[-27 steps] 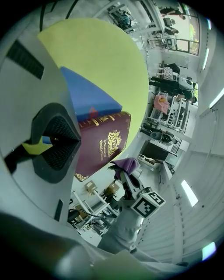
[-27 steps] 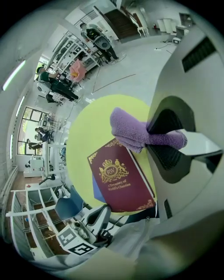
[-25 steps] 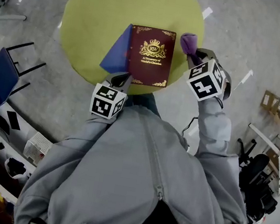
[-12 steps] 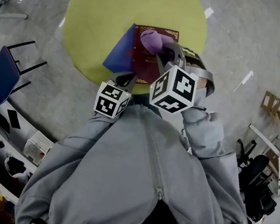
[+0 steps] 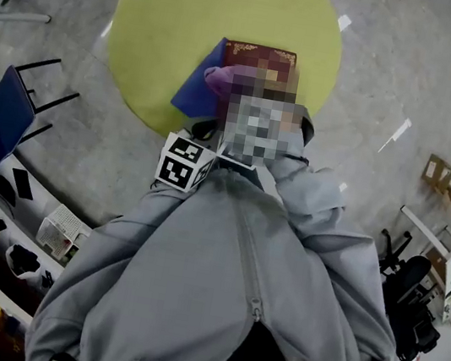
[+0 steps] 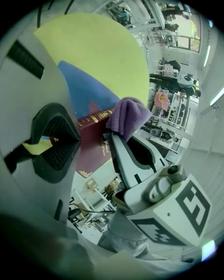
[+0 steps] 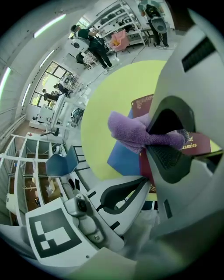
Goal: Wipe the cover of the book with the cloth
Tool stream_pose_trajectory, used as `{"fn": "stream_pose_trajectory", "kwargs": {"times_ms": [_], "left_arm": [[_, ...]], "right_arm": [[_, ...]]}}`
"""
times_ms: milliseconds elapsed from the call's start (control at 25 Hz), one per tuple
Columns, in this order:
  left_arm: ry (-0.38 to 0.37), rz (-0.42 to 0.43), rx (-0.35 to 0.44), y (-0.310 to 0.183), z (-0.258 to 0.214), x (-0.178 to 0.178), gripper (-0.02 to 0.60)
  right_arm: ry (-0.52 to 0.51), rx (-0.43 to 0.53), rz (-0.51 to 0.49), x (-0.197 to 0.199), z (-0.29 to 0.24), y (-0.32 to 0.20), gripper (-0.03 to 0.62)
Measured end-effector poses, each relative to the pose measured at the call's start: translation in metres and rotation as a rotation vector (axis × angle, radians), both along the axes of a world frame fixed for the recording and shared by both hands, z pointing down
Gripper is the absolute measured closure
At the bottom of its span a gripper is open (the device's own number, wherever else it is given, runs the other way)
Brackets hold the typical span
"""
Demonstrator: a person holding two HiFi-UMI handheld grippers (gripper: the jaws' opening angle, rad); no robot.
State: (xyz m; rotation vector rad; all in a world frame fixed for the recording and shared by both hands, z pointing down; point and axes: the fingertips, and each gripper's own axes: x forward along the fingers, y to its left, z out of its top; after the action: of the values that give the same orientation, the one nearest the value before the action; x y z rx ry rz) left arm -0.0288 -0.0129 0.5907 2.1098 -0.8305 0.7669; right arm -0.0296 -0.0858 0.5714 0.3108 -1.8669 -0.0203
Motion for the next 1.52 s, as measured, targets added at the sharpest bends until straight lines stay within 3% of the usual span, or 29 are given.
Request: {"fn": "stream_pose_trajectory", "kwargs": {"times_ms": [520, 1520], "left_arm": [[0.002, -0.075, 0.009, -0.001, 0.0, -0.002, 0.565], [0.008, -0.099, -0.001, -0.001, 0.0, -0.003, 0.565]], "right_arm": [[-0.017, -0.026, 0.031, 0.006, 0.009, 0.0, 0.519], [0.08, -0.018, 0.197, 0.105, 0.015, 0.007, 0.519]]}}
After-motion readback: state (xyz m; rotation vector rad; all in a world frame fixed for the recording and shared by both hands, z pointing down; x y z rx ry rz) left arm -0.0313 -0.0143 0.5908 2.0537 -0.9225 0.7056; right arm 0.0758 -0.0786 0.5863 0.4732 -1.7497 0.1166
